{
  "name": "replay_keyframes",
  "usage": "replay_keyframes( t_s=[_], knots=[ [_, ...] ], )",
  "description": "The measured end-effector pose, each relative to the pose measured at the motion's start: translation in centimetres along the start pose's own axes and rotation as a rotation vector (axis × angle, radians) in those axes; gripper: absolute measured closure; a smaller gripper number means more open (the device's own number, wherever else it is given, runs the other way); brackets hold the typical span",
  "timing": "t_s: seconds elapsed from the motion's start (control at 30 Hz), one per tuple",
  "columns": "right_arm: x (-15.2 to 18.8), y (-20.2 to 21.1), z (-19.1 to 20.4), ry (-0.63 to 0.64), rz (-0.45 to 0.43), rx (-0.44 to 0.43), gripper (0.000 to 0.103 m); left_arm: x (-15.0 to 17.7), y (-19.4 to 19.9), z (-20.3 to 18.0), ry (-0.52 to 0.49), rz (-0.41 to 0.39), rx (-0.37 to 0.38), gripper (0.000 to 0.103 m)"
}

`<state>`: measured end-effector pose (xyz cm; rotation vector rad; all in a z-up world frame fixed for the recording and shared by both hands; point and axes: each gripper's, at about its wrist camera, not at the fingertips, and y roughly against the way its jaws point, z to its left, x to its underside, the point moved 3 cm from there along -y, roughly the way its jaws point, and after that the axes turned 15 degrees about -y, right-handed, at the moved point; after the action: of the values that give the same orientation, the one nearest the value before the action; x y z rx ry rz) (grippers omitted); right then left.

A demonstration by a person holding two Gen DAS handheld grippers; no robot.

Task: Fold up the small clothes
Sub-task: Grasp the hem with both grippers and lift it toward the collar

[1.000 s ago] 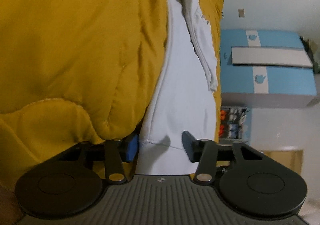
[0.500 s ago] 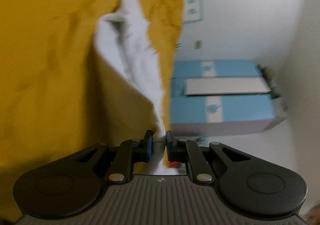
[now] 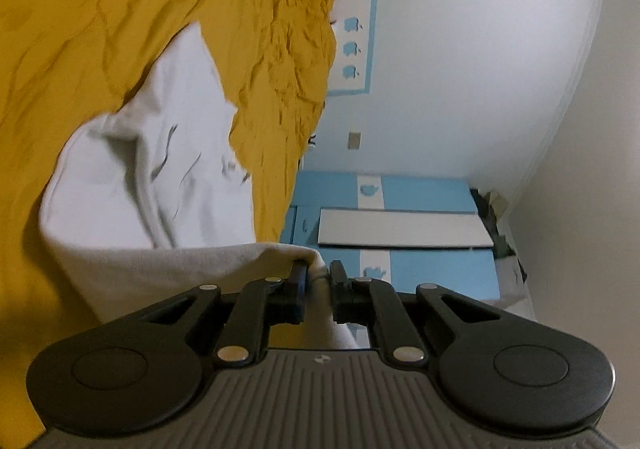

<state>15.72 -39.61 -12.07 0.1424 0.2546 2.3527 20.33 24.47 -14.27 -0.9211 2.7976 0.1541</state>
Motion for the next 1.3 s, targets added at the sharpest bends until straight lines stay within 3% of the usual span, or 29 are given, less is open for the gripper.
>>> replay_keyframes(
  t_s=[0.43,0.7,0.77,0.87,0.93,0.97,1.0,1.07,1.2,1.3],
  knots=[
    [-8.4,-4.8,1.4,-0.047,-0.103,-0.083,0.1,-6.8,-6.5,1.4,0.031,-0.036,0.016,0.092],
    [-13.5,-9.8,0.0,-0.115,-0.124,-0.079,0.1,-9.9,-9.8,4.1,0.052,-0.049,-0.096,0.092],
    [-14.9,-11.3,-0.1,-0.108,-0.125,-0.058,0.1,-11.1,-10.3,5.1,0.091,-0.079,-0.122,0.092],
    [-17.0,-13.7,-0.4,-0.078,-0.145,-0.04,0.1,-12.6,-11.1,7.6,0.232,-0.206,-0.139,0.091],
    [-18.5,-15.4,-1.1,-0.105,-0.178,0.007,0.098,-13.2,-11.9,9.0,0.283,-0.264,-0.179,0.083],
    [-19.0,-16.1,-1.4,-0.121,-0.202,0.034,0.087,-13.4,-12.2,9.6,0.294,-0.284,-0.207,0.07],
    [-19.5,-16.8,-1.9,-0.142,-0.233,0.072,0.058,-13.5,-12.5,10.0,0.297,-0.294,-0.228,0.054],
    [-20.0,-17.7,-2.6,-0.187,-0.28,0.152,0.026,-13.5,-12.9,10.5,0.279,-0.293,-0.218,0.038],
    [-19.3,-17.0,-2.4,-0.138,-0.286,0.126,0.029,-13.2,-13.1,9.7,0.182,-0.23,-0.203,0.021],
    [-18.8,-15.6,-2.2,-0.08,-0.285,0.182,0.029,-13.2,-12.9,7.6,-0.032,-0.123,-0.335,0.021]
  ],
)
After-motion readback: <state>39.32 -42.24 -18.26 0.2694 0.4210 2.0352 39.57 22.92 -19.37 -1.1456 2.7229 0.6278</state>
